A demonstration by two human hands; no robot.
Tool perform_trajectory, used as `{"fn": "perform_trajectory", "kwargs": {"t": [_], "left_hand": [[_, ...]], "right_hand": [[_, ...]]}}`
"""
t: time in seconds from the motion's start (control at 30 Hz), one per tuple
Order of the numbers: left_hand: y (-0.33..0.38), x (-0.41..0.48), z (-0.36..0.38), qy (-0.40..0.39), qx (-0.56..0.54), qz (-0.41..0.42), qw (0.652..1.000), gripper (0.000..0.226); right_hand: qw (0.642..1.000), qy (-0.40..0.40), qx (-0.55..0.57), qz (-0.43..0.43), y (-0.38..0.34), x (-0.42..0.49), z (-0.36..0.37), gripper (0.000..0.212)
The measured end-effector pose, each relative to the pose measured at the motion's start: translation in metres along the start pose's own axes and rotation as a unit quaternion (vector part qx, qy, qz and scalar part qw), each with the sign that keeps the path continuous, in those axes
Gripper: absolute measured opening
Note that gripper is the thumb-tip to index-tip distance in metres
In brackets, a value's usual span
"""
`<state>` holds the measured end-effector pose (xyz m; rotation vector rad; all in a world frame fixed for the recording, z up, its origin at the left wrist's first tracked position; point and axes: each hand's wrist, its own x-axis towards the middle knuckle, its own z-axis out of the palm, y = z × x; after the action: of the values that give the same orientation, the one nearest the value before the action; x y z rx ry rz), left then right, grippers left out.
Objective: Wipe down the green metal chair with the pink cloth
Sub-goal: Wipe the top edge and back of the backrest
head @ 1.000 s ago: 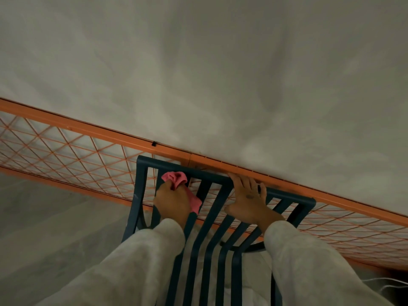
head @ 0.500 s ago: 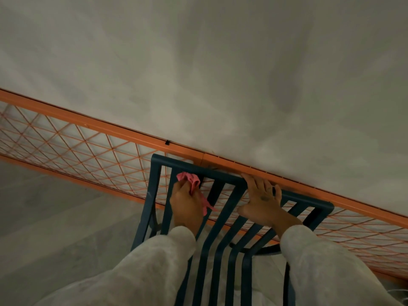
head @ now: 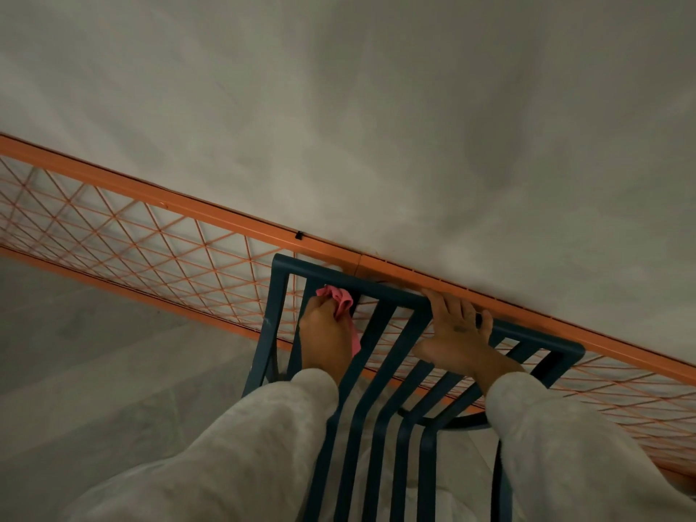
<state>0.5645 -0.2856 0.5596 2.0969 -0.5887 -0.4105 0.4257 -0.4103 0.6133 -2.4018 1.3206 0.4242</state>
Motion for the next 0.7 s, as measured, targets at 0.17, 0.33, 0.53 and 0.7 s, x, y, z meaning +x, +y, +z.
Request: {"fn": "perform_trajectory", "kwargs": {"t": [0.17,0.33,0.53,0.7], "left_hand": [[-0.008,0.011,-0.006,-0.042,0.006,-0.051,0.998,0.015],[0.008,-0.001,-0.006,-0.021,-0.061,-0.006,0.998,0.011],[0.006,0.003,-0.001,-0.077,-0.021,0.040,0.996,0.010],[-0.015,-0.003,-0.017,-0.097,0.009,0.037,0.995,0.016]], "right_hand": [[1.000,-0.001,0.001,0.000,-0.001,-0.003,-0.002,0.101],[1.000,-0.001,-0.007,0.005,-0.002,-0.003,0.000,0.102],[1.000,-0.006,-0.006,0.002,0.000,0.000,-0.001,0.102],[1.000,-0.019,0.001,0.004,-0.001,-0.003,-0.006,0.099]]}}
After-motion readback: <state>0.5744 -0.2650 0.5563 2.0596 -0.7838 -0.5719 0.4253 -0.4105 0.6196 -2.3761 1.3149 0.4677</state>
